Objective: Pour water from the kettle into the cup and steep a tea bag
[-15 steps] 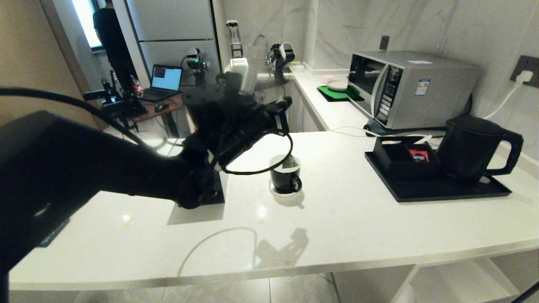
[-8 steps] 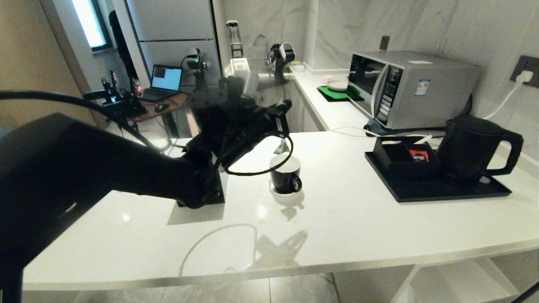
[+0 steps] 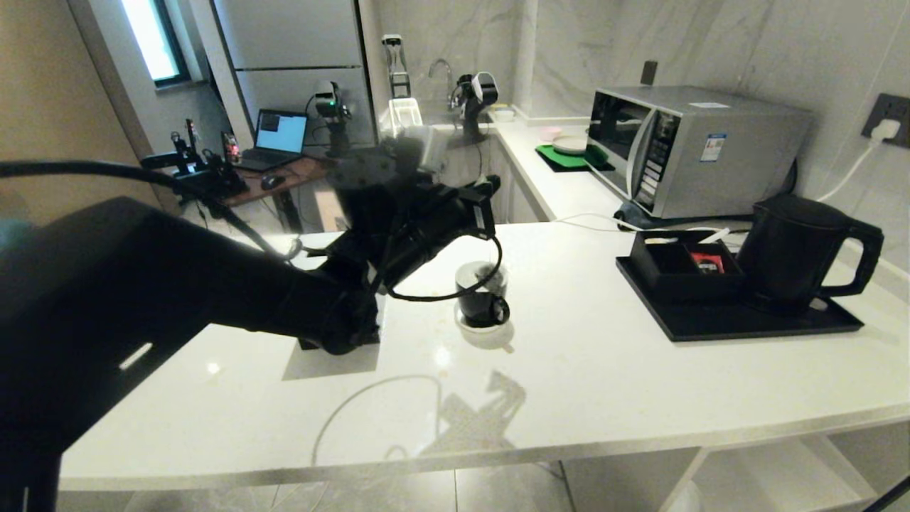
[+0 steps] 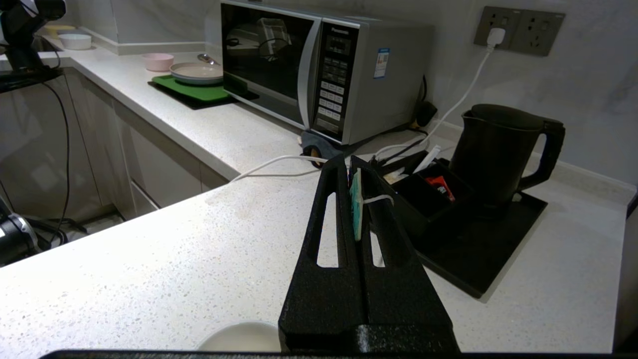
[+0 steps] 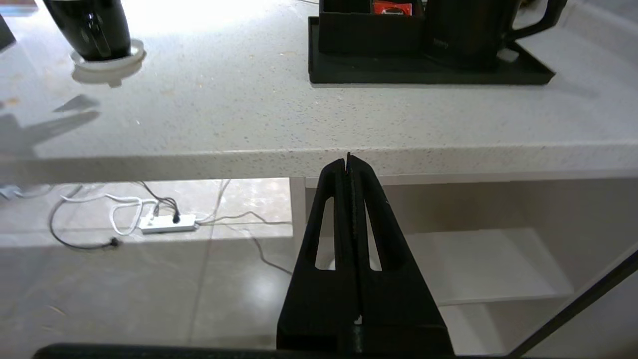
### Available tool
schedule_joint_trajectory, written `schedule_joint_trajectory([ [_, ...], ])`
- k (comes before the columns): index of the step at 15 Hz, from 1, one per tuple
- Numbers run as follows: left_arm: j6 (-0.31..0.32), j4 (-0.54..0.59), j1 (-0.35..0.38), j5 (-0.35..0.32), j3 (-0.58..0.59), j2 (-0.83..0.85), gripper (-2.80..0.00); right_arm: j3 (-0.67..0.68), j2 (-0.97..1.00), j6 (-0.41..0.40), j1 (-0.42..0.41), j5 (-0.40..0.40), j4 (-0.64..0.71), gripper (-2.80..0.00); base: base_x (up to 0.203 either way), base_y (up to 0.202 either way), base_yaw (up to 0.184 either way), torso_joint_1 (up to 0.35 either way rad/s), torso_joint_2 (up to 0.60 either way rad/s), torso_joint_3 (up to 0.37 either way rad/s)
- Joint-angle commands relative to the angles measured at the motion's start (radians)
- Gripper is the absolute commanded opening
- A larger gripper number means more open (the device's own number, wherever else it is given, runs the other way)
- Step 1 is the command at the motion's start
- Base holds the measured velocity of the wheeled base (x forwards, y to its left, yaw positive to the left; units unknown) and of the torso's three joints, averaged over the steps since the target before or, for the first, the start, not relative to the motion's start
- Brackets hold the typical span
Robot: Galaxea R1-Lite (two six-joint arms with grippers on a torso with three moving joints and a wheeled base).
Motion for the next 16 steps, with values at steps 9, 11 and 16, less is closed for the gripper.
schedule_joint_trajectory([
  [9,-0.002,-0.007,0.031,0.0,-0.033,0.085,-2.8,0.0,0.002,0.01,0.0,-0.003,0.0,-2.8,0.0,0.0,0.0,0.0,0.0,0.0],
  [11,-0.002,-0.007,0.036,0.001,-0.056,0.103,-2.8,0.0,0.002,0.01,0.0,-0.003,0.0,-2.8,0.0,0.0,0.0,0.0,0.0,0.0],
  [16,-0.002,-0.007,0.037,0.001,-0.079,0.138,-2.8,0.0,0.002,0.01,0.0,-0.003,0.0,-2.8,0.0,0.0,0.0,0.0,0.0,0.0],
])
